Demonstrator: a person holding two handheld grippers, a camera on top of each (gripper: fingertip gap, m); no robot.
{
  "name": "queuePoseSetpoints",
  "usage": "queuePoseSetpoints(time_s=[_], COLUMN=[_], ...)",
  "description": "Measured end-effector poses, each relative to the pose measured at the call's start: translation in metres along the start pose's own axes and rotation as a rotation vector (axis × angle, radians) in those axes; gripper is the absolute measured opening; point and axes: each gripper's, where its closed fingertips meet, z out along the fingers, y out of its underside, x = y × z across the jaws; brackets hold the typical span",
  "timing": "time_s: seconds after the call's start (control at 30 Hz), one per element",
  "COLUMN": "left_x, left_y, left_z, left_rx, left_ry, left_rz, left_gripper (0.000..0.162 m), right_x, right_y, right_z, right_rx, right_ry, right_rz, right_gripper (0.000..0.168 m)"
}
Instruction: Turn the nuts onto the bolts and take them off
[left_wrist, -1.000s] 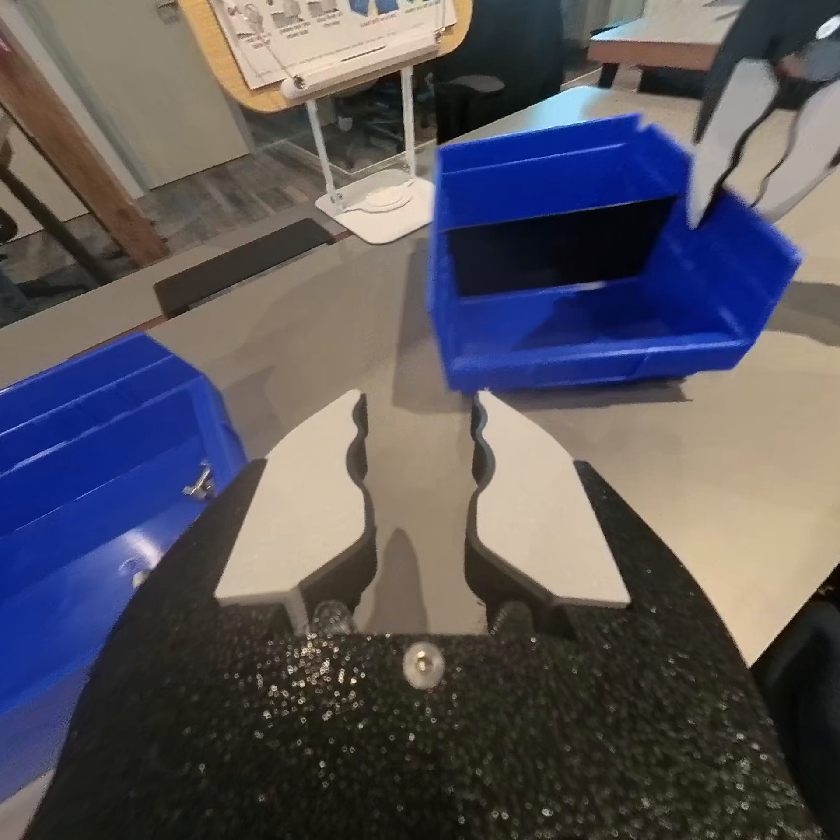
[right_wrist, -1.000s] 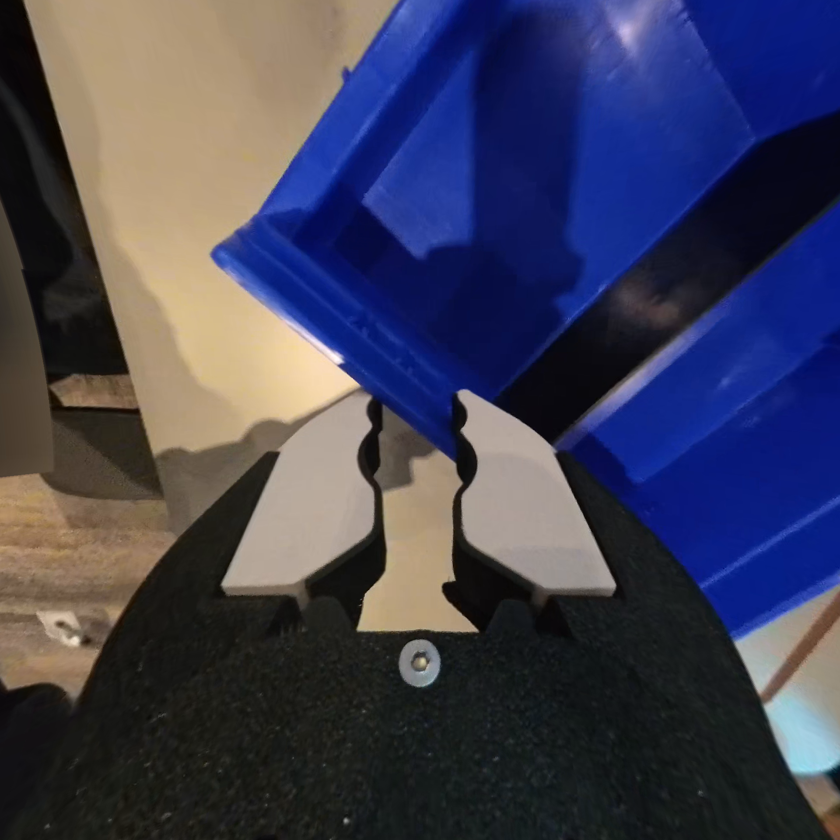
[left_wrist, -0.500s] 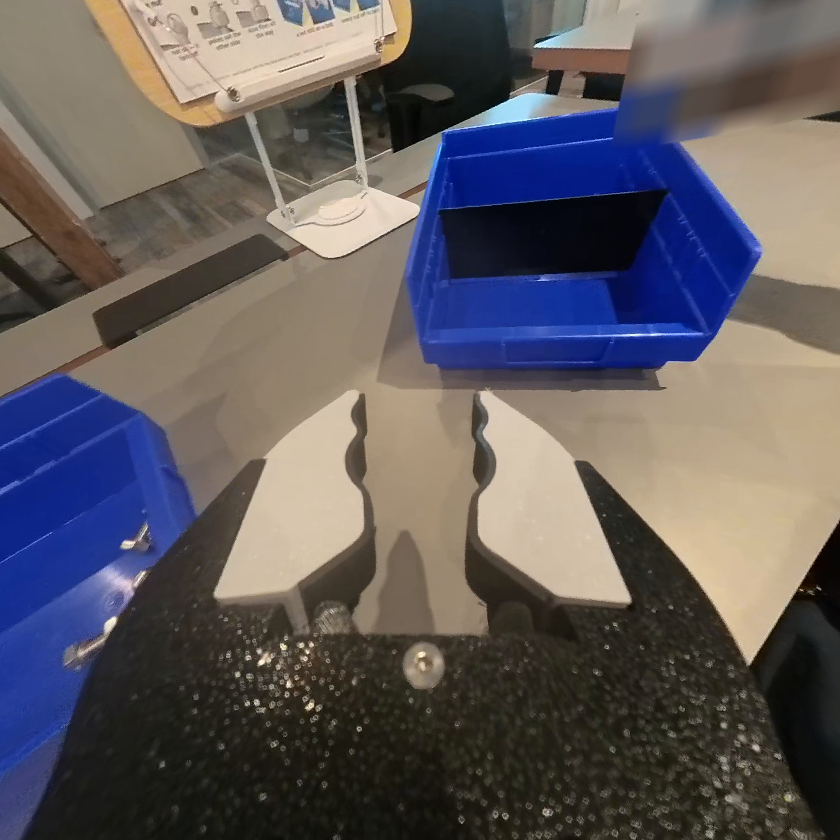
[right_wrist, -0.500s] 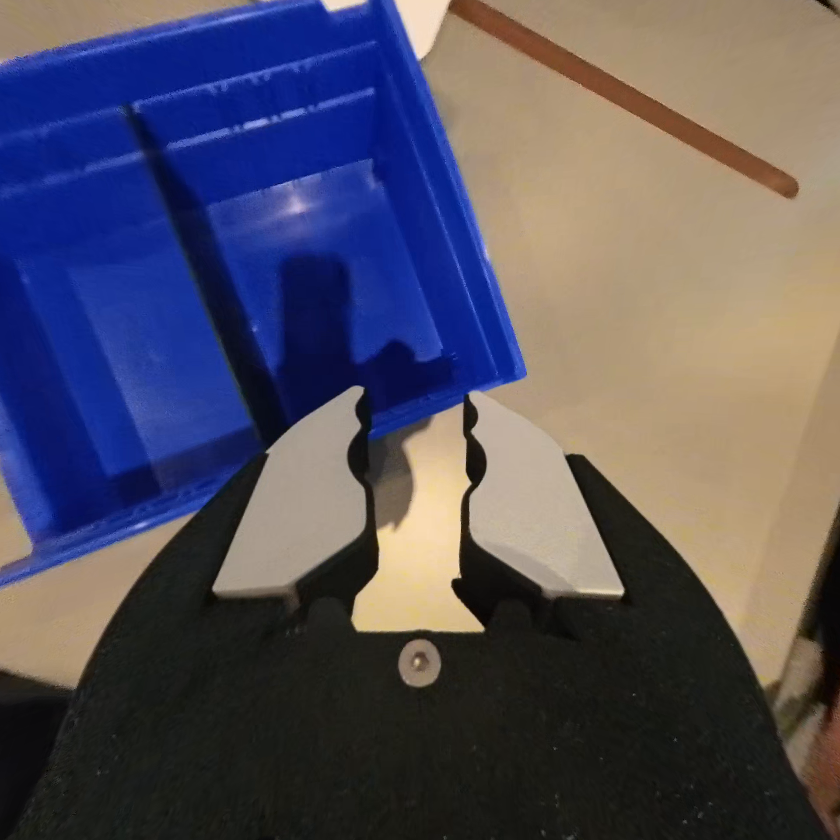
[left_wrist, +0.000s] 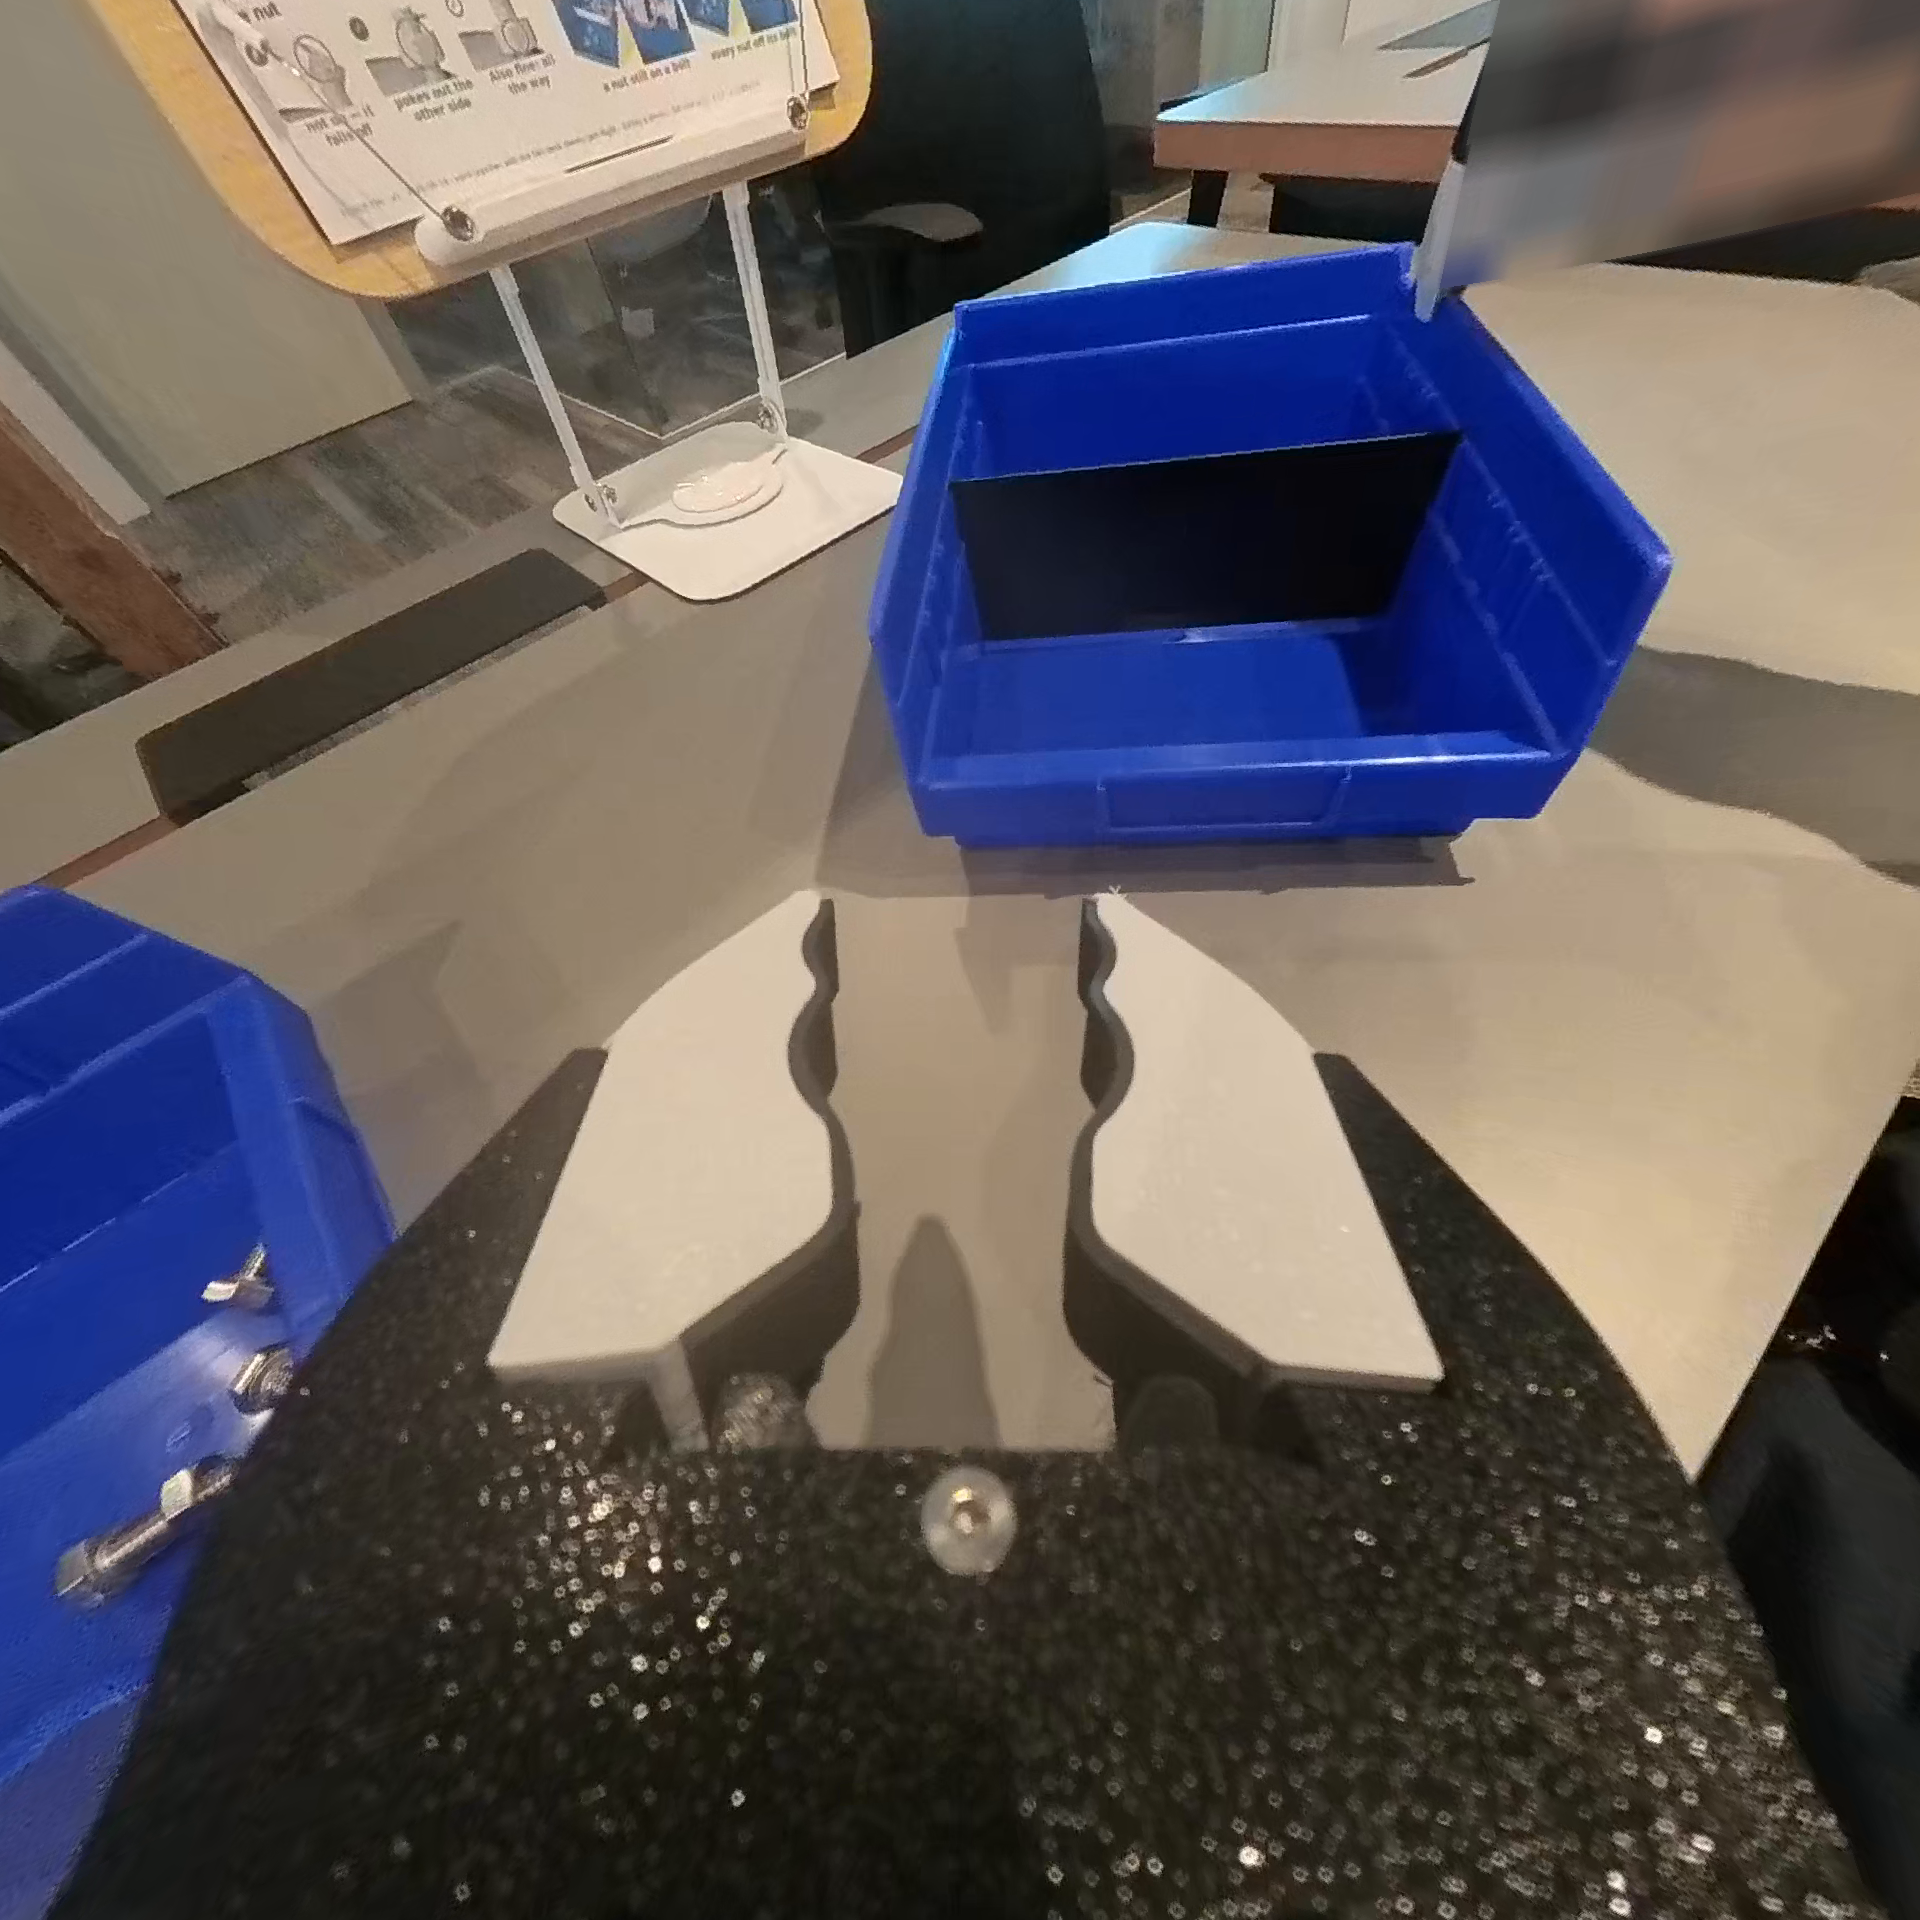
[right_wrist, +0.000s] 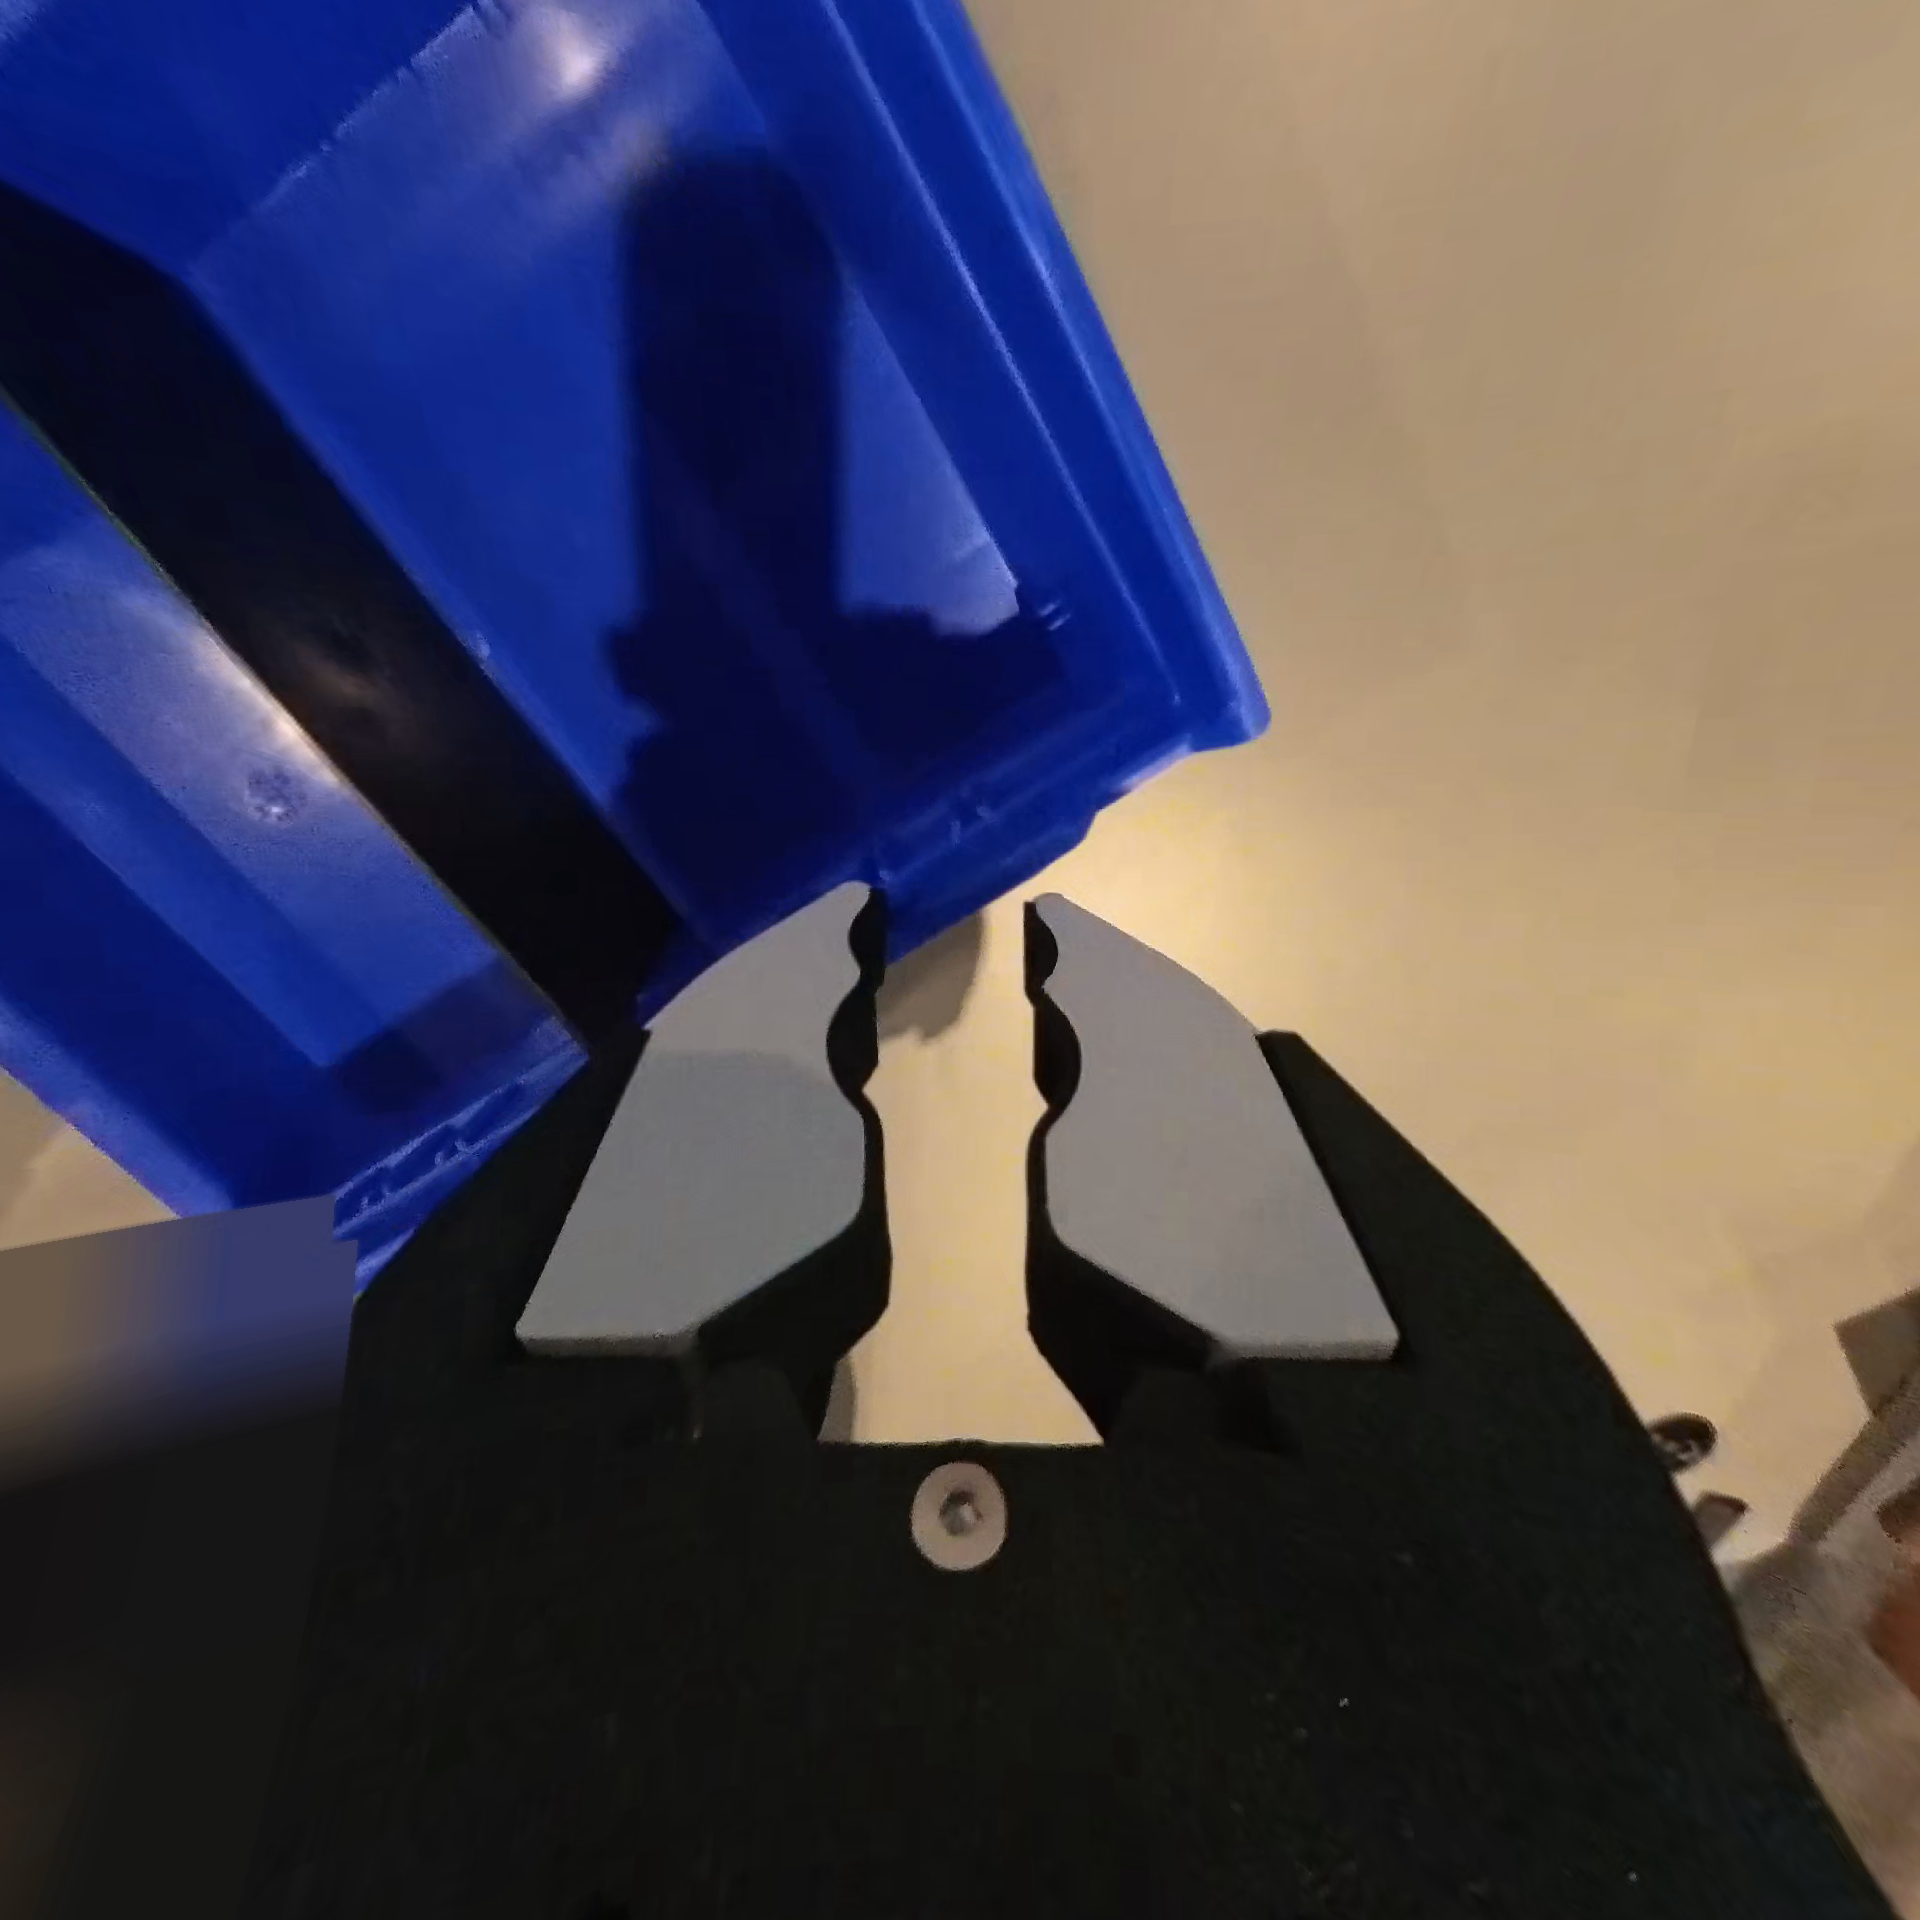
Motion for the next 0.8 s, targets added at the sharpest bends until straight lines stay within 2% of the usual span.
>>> queuePoseSetpoints(time_s=[0.23,0.5,0.6,0.7,0.77,0.8], left_x=[-0.02,-0.064,-0.084,-0.106,-0.122,-0.13], left_y=[0.005,0.015,0.021,0.029,0.031,0.03], left_z=[-0.011,-0.064,-0.083,-0.103,-0.117,-0.123], left_rx=[-0.011,0.019,0.032,0.03,0.026,0.026], left_ry=[-0.09,-0.253,-0.317,-0.378,-0.416,-0.435], left_rz=[-0.005,-0.076,-0.117,-0.157,-0.183,-0.193], left_gripper=[0.046,0.046,0.046,0.047,0.048,0.048], right_x=[0.01,0.084,0.105,0.092,0.051,0.015], right_y=[-0.003,-0.008,-0.007,-0.02,-0.046,-0.063], right_z=[0.008,0.008,-0.008,-0.051,-0.079,-0.089], right_rx=[-0.095,-0.107,-0.067,0.077,0.22,0.295], right_ry=[0.003,0.07,0.122,0.186,0.173,0.133], right_rz=[-0.055,0.018,0.026,-0.016,-0.153,-0.267], right_gripper=[0.023,0.012,0.014,0.027,0.032,0.035])
